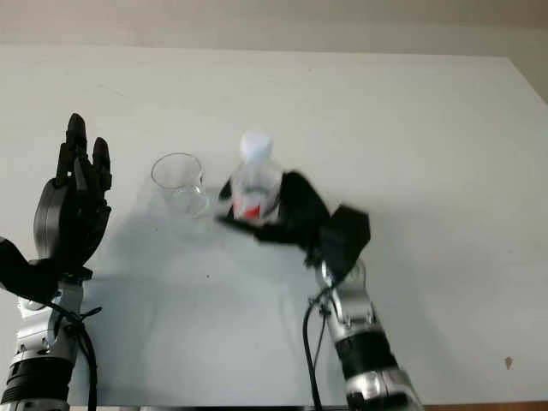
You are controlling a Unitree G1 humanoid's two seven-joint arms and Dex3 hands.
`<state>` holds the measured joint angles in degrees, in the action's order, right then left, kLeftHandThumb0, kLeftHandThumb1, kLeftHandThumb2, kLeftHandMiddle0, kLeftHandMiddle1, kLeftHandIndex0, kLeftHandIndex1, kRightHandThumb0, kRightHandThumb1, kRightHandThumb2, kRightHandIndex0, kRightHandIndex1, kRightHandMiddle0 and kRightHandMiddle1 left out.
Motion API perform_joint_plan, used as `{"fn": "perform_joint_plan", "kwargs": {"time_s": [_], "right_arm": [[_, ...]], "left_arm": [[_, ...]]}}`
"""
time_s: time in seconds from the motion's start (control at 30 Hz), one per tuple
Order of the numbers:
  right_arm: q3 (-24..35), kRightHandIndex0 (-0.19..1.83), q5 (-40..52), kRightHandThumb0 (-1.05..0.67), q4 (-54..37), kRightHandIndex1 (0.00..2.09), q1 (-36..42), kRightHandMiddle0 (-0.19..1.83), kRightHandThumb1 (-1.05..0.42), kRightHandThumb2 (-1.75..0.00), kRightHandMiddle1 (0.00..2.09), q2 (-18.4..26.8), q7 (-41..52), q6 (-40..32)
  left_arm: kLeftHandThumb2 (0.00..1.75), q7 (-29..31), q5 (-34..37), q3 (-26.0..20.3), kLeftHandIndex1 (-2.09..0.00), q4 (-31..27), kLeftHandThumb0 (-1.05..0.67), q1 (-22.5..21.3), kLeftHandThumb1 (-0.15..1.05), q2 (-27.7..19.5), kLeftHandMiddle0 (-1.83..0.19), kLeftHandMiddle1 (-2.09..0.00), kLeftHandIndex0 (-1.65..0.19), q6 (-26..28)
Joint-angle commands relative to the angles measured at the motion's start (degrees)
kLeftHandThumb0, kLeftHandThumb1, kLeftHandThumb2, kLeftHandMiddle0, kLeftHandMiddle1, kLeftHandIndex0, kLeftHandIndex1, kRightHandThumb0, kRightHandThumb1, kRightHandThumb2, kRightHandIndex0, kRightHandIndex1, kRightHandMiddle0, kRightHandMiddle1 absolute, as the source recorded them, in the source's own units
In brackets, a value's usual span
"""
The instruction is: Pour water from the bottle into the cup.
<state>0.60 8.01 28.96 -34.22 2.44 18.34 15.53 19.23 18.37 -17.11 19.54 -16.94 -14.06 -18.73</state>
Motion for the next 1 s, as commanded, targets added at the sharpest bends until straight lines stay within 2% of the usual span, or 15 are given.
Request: {"fn": "perform_joint_plan", "kwargs": {"time_s": [0.0, 0.13, 0.2, 0.3, 0.43, 0.6, 0.67, 0.73, 0.97], "right_arm": [[1.5, 1.76, -1.0, -0.38, 3.3, 2.09, -5.7, 1.64, -1.05, -0.51, 2.09, 1.4, -2.2, 0.9], [1.3, 1.59, -8.2, -0.33, 13.7, 2.09, -15.2, 1.52, -1.05, -0.49, 2.09, 5.5, -8.8, 7.0], [0.1, 1.46, -12.6, -0.32, 19.5, 2.09, -19.5, 1.34, -1.05, -0.42, 2.09, 7.3, -13.0, 10.2], [-2.8, 1.34, -19.6, -0.33, 27.5, 2.09, -26.1, 1.19, -1.05, -0.38, 2.09, 9.8, -19.0, 13.1], [-7.5, 1.22, -27.7, -0.36, 33.8, 2.09, -31.9, 1.05, -1.05, -0.34, 2.09, 11.8, -26.0, 14.5], [-15.7, 1.17, -39.0, -0.38, 38.8, 2.09, -37.0, 0.97, -1.05, -0.29, 2.09, 13.9, -35.8, 13.5], [-22.0, 1.15, -47.3, -0.39, 40.3, 2.09, -39.2, 0.94, -1.05, -0.28, 2.09, 15.3, -42.9, 11.6], [-26.0, 1.16, -52.2, -0.39, 41.6, 2.09, -40.6, 0.9, -1.05, -0.23, 2.09, 15.8, -47.8, 10.1], [-32.4, 1.14, -58.4, -0.42, 44.7, 2.09, -44.2, 0.8, -1.05, -0.24, 2.09, 15.8, -52.5, 6.4]], "left_arm": [[0.76, 0.3, 0.1, -0.2, 0.0, -0.1, -0.69, -0.1, 1.05, -0.4, 0.19, 0.0, 0.19, -0.5], [0.75, -0.1, -0.2, -0.1, 0.0, -0.3, -0.7, -0.1, 1.05, -0.3, 0.19, 0.0, 0.19, -0.1], [0.75, -0.1, -0.4, 0.0, 0.0, -0.1, -0.71, -0.1, 1.05, -0.2, 0.19, 0.0, 0.19, -0.4], [0.74, -0.2, -0.3, 0.0, 0.0, -0.2, -0.71, -0.2, 1.05, -0.1, 0.19, 0.0, 0.19, -0.3], [0.74, 0.2, -0.2, 0.0, 0.0, 0.2, -0.69, -0.2, 1.05, 0.0, 0.19, 0.0, 0.19, -0.7], [0.75, 0.6, 0.0, -0.1, 0.0, 0.8, -0.69, -0.3, 1.05, 0.1, 0.19, 0.0, 0.19, -1.0], [0.75, 0.6, 0.1, -0.2, 0.0, 1.0, -0.69, -0.3, 1.05, 0.2, 0.19, 0.0, 0.19, -1.1], [0.74, 0.5, 0.2, -0.3, 0.0, 1.1, -0.69, -0.3, 1.05, 0.2, 0.19, 0.0, 0.19, -1.3], [0.74, 0.4, 0.0, -0.2, 0.0, 1.1, -0.7, -0.1, 1.05, 0.4, 0.19, 0.0, 0.19, -1.6]]}}
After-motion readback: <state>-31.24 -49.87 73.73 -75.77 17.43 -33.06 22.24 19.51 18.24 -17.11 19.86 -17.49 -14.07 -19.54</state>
